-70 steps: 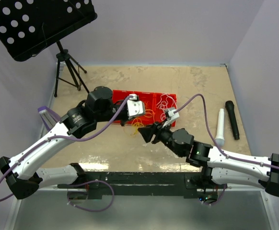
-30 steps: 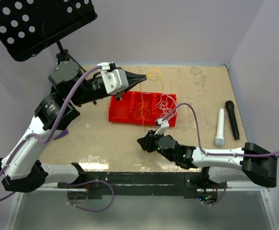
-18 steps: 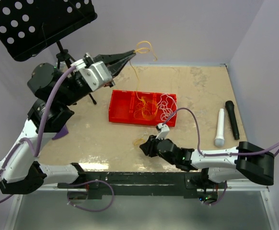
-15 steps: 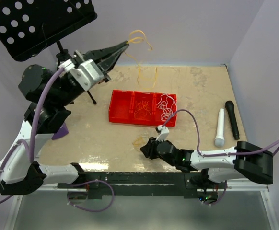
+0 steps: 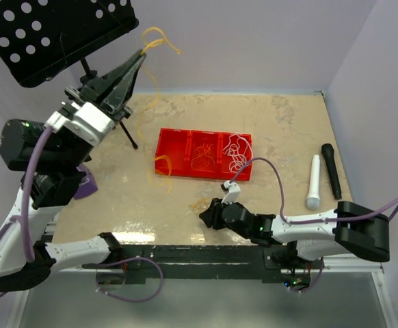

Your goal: Untangle the cables

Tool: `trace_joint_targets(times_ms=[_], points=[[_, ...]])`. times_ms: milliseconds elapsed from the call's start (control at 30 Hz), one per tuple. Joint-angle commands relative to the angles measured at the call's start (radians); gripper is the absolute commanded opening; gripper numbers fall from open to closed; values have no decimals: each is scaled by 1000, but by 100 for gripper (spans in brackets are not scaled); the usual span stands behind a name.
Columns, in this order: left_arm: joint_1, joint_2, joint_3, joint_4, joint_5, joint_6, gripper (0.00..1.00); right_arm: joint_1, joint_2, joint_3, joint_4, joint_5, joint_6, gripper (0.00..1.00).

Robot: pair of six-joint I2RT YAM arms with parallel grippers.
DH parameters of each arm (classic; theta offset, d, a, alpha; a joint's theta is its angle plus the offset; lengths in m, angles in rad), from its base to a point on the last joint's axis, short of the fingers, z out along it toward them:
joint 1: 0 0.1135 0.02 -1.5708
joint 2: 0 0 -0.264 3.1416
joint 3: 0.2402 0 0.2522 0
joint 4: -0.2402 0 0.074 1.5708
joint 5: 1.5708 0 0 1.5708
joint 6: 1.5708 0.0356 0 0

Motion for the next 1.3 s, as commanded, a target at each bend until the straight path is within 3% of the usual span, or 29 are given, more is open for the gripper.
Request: trace_joint_targets(times_ms=[0,233,467,767,1267], points=[[4,-79,-240,7,-97,16,0,8,-99,48,-60,42,12,34],[21,-152,-546,78,-208,13,0,8,-227,63,-153,64,8,33],[120,-142,-745,199,-176,-7,0,8,-290,57,-192,84,31,33],[237,-51,-720,383,-113,-87,0,8,-267,60,-187,91,34,32],[320,40,-749,402,-107,-82,0,8,-322,54,-221,105,51,32]])
